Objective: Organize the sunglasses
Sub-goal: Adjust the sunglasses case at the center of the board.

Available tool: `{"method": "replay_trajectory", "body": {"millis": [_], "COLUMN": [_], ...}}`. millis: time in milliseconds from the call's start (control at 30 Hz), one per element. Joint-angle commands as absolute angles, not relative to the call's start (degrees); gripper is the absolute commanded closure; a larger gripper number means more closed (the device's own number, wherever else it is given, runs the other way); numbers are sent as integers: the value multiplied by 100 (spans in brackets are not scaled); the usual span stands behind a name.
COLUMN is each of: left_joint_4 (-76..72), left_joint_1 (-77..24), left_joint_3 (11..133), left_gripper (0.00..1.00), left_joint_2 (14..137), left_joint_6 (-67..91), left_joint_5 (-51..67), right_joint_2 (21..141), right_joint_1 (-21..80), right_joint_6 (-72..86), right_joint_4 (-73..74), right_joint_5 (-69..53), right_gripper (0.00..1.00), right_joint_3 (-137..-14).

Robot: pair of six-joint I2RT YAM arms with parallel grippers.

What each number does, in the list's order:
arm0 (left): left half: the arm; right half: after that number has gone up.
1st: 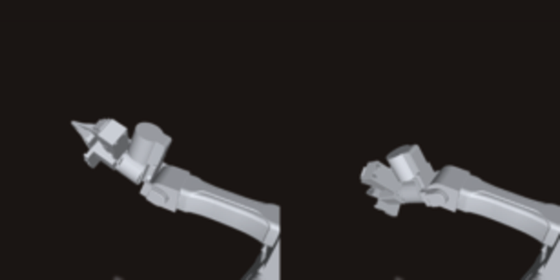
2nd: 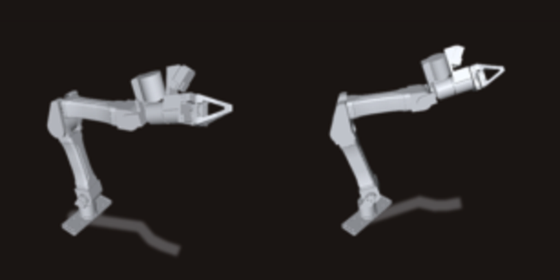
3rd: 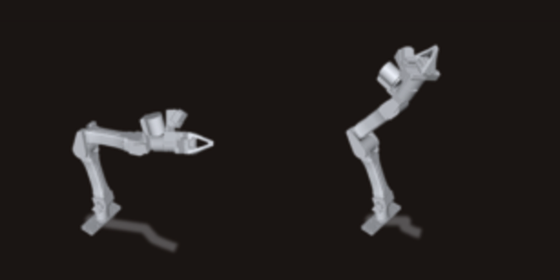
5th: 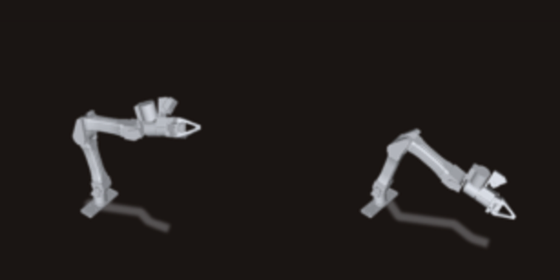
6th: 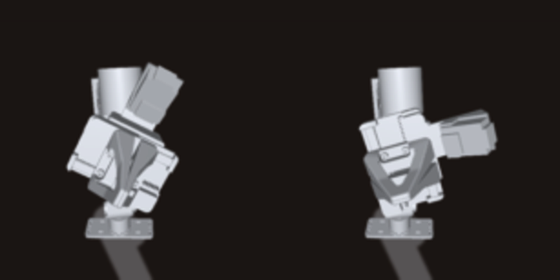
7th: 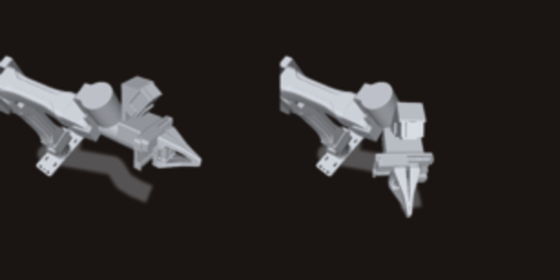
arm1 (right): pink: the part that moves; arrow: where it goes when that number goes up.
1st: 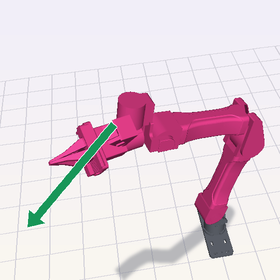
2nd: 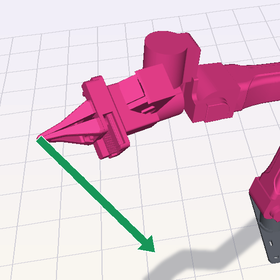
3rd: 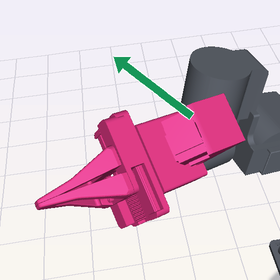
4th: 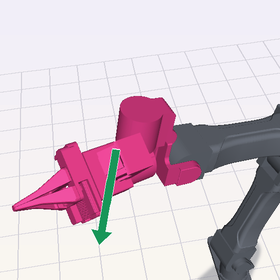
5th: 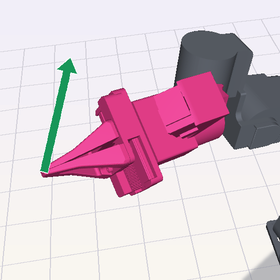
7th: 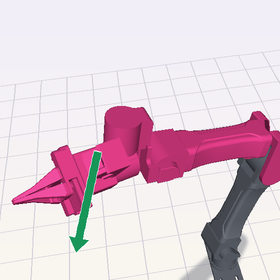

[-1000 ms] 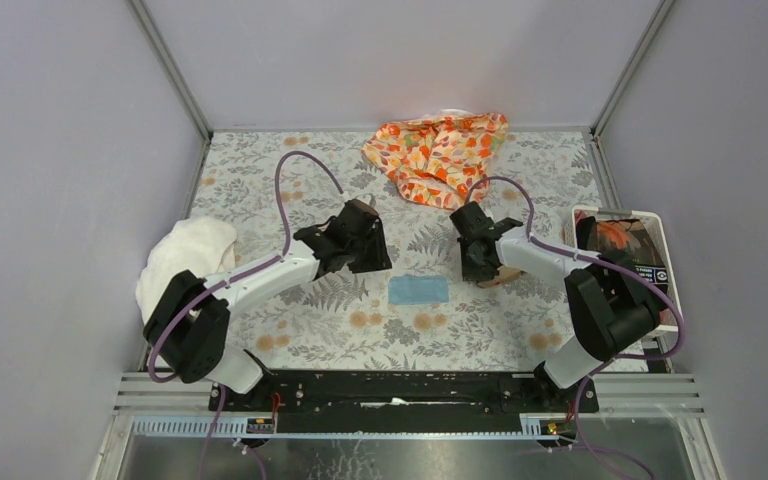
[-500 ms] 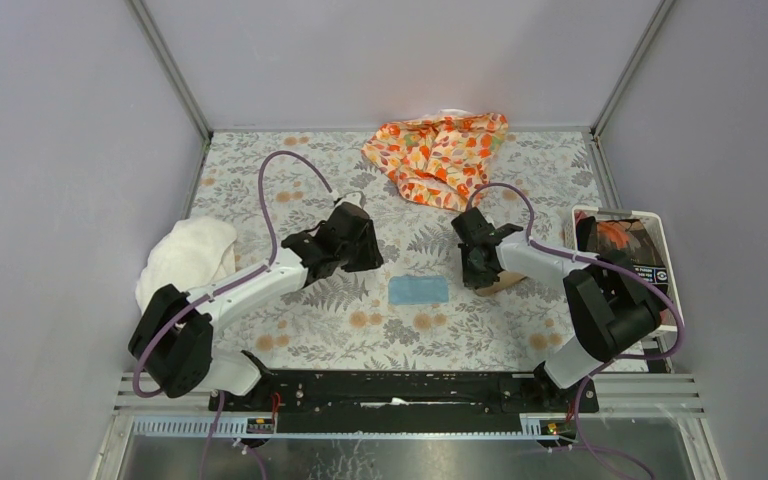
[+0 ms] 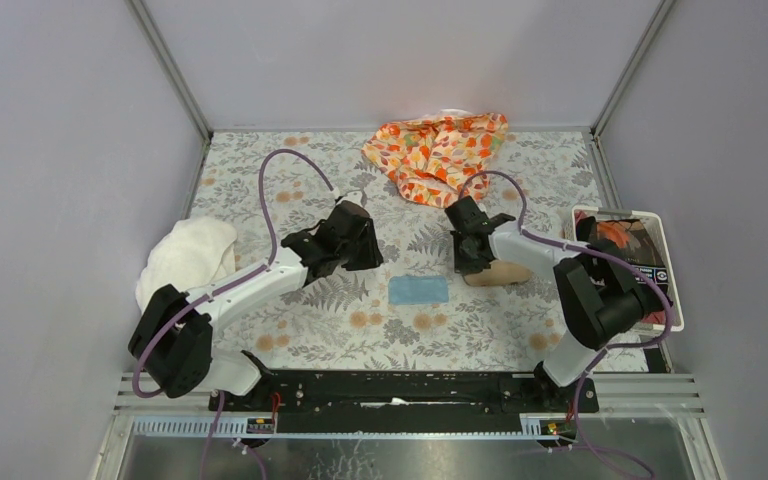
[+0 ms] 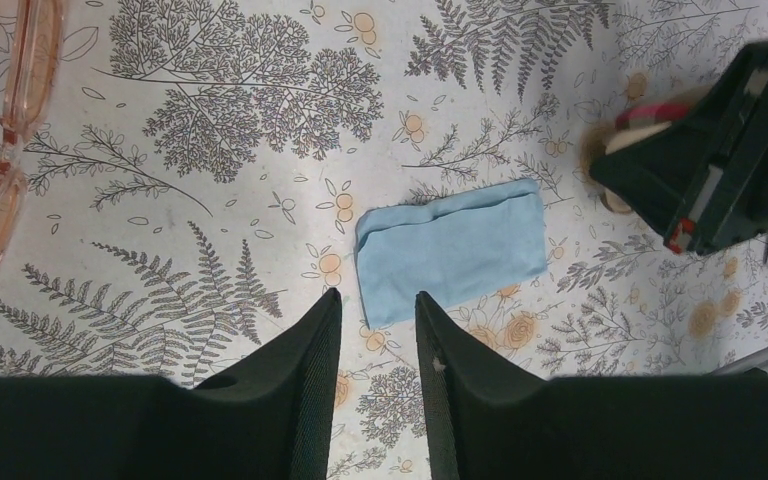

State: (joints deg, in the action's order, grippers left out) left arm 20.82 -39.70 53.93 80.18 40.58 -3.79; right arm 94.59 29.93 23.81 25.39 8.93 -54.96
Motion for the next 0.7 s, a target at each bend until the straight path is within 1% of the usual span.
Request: {"method": "replay_trajectory", "body": {"millis": [0, 167, 233, 267, 433, 667], "left_joint_4": [2086, 2101, 1978, 1906, 1899, 1965], "left_joint_1": [-3910, -3885, -3833, -3794, -3727, -3710], "left_joint_3": [5477, 5366, 5258, 5203, 5133, 5135], "left_gripper": [62, 59, 54, 53, 52, 52], "left_joint_2": [7997, 8024, 8011, 7999, 8020, 8058], "left_joint_6": [4086, 4116, 4146, 4148, 4115, 4069], "left_joint_5": [-314, -234, -37, 161, 264, 258], "right_joint_2": [9842, 10280, 10456, 10532, 10718, 11047], "right_joint_1": [2979, 2978, 2971, 2977, 3058, 3647], "right_joint_6": [2479, 2788, 2989, 3097, 3837, 4768], "right_joint_4": [2132, 1989, 1892, 1842, 1374, 1208], "right_joint_5": [897, 640, 408, 289, -370, -441], "right_gripper": [100, 100, 100, 100, 100, 100], "right_joint_3": [-6249, -6961, -7148, -7225, -7286, -7566]}}
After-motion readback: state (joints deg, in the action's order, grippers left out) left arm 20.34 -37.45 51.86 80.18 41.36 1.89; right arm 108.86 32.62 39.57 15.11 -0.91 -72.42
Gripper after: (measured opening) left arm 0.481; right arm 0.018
